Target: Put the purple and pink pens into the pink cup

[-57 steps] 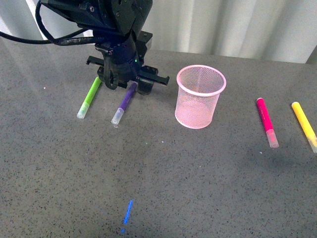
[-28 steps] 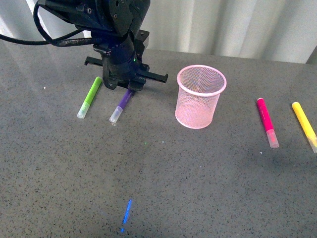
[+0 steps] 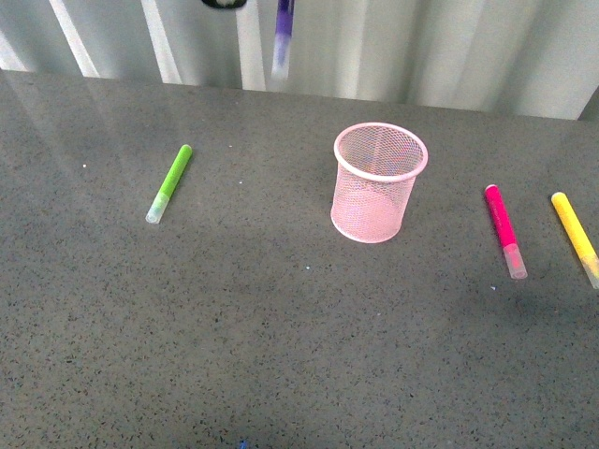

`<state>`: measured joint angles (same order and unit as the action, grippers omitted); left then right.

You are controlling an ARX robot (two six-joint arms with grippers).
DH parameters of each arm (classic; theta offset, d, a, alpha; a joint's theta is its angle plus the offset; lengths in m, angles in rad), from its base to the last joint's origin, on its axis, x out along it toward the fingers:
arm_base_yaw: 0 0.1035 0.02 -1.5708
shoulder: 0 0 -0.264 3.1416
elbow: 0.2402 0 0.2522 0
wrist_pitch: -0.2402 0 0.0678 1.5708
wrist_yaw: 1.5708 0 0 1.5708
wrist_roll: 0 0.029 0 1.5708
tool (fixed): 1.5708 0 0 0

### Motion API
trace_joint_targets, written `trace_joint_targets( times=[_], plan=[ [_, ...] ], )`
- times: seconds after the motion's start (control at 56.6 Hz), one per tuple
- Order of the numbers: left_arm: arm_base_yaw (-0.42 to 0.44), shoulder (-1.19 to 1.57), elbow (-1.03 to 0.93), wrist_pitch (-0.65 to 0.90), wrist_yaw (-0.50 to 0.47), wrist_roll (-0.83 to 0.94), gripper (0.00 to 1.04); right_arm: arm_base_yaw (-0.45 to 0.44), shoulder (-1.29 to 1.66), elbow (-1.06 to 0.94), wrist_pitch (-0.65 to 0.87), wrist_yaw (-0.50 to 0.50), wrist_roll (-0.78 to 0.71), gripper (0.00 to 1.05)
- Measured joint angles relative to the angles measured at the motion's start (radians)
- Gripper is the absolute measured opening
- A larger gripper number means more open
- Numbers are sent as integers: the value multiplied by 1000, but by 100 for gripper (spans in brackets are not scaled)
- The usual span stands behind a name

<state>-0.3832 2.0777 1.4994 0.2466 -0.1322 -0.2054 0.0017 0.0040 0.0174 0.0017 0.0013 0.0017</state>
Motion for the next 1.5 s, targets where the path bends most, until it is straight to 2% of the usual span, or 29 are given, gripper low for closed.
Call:
trace_joint_targets(
  times=[0.177,0.283,0.583,0.919,1.413,1.502],
  plan=[
    [-48,-102,-151,305,-21,-60,12,0,0,0,0,0,0,98],
    [-109,-106,-248,525,-34,-79,12,0,0,0,0,0,0,98],
    [-196,19,-329,823,-60,-93,12,0,0,0,0,0,0,98],
    [-202,193,-327,938,-114,-129,12,0,0,0,0,0,0,98],
    [-195,251,-338,1014,-145,-155,12,0,0,0,0,0,0,98],
    [-195,251,-343,1017,-134,-146,28,0,0,0,0,0,0,98]
  ],
)
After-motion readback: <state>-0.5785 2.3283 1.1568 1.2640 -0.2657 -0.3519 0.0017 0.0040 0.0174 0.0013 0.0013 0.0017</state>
